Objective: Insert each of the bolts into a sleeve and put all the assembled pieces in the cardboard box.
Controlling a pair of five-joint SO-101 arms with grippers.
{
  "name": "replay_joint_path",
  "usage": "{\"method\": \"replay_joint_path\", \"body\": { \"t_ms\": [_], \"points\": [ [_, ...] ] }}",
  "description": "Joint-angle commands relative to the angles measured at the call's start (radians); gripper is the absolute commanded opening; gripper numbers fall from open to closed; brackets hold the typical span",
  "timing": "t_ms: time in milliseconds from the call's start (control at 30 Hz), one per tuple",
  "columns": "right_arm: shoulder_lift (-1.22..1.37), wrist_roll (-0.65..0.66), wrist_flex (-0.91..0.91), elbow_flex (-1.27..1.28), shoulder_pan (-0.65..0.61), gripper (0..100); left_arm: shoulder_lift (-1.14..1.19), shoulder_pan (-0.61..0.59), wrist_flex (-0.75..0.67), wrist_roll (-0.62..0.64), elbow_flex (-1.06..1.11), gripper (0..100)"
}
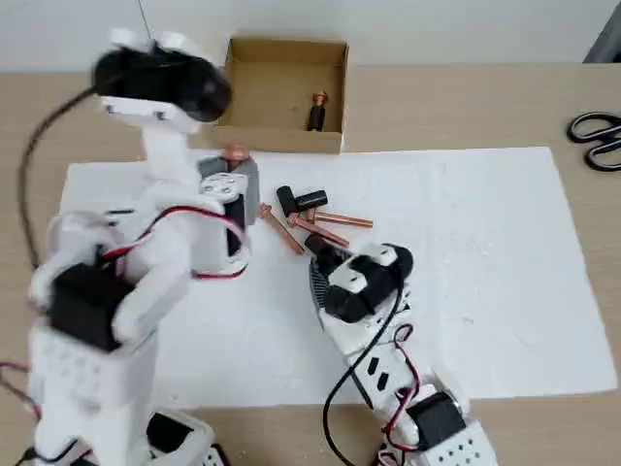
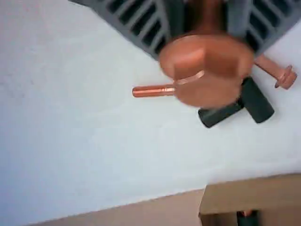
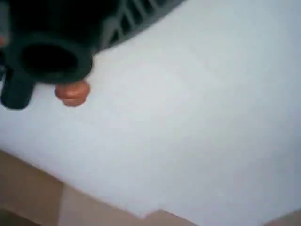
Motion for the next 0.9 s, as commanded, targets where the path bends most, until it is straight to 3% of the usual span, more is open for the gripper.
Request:
{"method": "replay_joint_path", "body": {
  "t_ms": [0, 300, 467, 633, 867],
  "points": [
    [-0.008, 0.008, -0.031, 0.008, -0.028, 0.4, -0.051, 0.006, -0.164, 0.005, 0.142, 1],
    [-0.005, 0.005, -0.028, 0.008, -0.028, 0.4, -0.354, 0.008, -0.611, 0.002, 0.613, 1],
    [-0.001, -0.084, -0.027, 0.008, -0.028, 0.4, -0.500, 0.048, -0.821, 0.002, 0.903, 1],
    [-0.001, -0.091, -0.016, 0.008, -0.028, 0.4, -0.578, 0.107, -0.914, 0.005, 1.049, 1],
    [-0.001, -0.092, -0.001, 0.008, -0.030, 0.4, -0.589, 0.110, -0.921, 0.008, 1.055, 1]
  ]
}}
